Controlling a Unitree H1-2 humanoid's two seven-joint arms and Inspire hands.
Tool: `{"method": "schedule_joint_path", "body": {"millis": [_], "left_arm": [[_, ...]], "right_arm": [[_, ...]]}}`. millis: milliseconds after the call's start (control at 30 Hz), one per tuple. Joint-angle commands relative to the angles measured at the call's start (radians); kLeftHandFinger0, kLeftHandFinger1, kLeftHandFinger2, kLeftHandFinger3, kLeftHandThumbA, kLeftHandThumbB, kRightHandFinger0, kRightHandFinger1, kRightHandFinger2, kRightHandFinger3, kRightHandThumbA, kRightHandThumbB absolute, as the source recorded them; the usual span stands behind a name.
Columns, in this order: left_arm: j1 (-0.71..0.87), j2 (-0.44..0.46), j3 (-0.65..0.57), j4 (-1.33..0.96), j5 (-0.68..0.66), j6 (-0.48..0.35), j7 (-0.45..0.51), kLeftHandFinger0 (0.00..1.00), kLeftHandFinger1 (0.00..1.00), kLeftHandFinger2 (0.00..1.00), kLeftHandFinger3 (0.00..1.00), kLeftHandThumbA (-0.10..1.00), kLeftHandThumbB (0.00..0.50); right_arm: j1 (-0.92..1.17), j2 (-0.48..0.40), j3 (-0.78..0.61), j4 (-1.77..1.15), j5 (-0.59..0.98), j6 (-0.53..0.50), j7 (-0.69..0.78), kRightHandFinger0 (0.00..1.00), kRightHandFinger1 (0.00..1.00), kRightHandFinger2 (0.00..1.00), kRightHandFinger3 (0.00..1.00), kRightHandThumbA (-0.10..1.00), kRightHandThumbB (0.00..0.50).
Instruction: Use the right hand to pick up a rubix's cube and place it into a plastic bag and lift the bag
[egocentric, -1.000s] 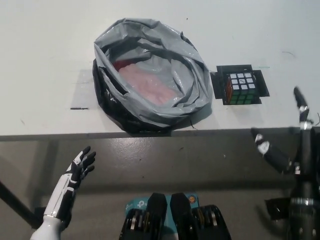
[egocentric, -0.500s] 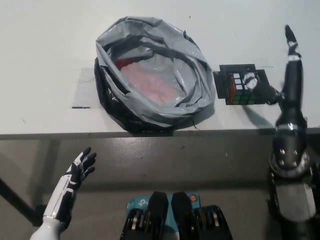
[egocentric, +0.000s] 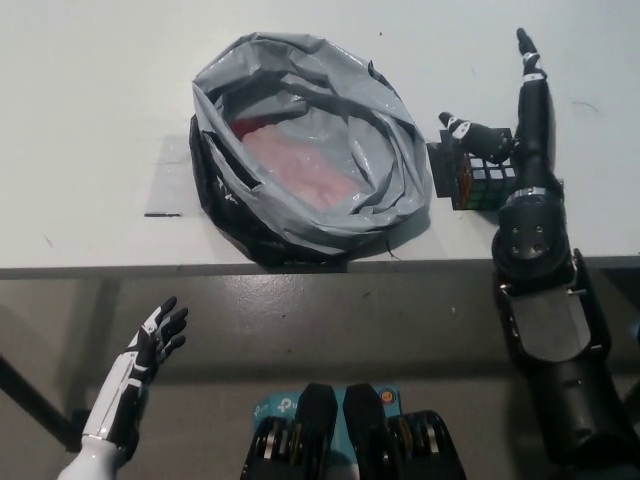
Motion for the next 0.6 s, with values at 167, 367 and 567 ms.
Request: {"method": "schedule_joint_path", "body": {"millis": [167,367,567], "left_arm": [[0.007,0.014,0.014,-0.023,0.008,-0.047,-0.001,1.0,1.0,1.0,1.0,1.0,0.195],[0.033,0.012,0.018,-0.014,0.003,-0.067,-0.005,1.0,1.0,1.0,1.0,1.0,0.193],[0.04,0.002,0.014,-0.022,0.02,-0.055,0.007,1.0,1.0,1.0,1.0,1.0,0.196]], "right_arm": [[-0.076,-0.02,0.037,0.14,-0.021,-0.001,-0.123,1.0,1.0,1.0,1.0,0.93,0.463],[-0.064,-0.048,0.047,0.214,-0.02,0.0,-0.169,1.0,1.0,1.0,1.0,0.95,0.472],[-0.057,-0.067,0.045,0.228,0.007,-0.017,-0.168,1.0,1.0,1.0,1.0,0.89,0.46]]}}
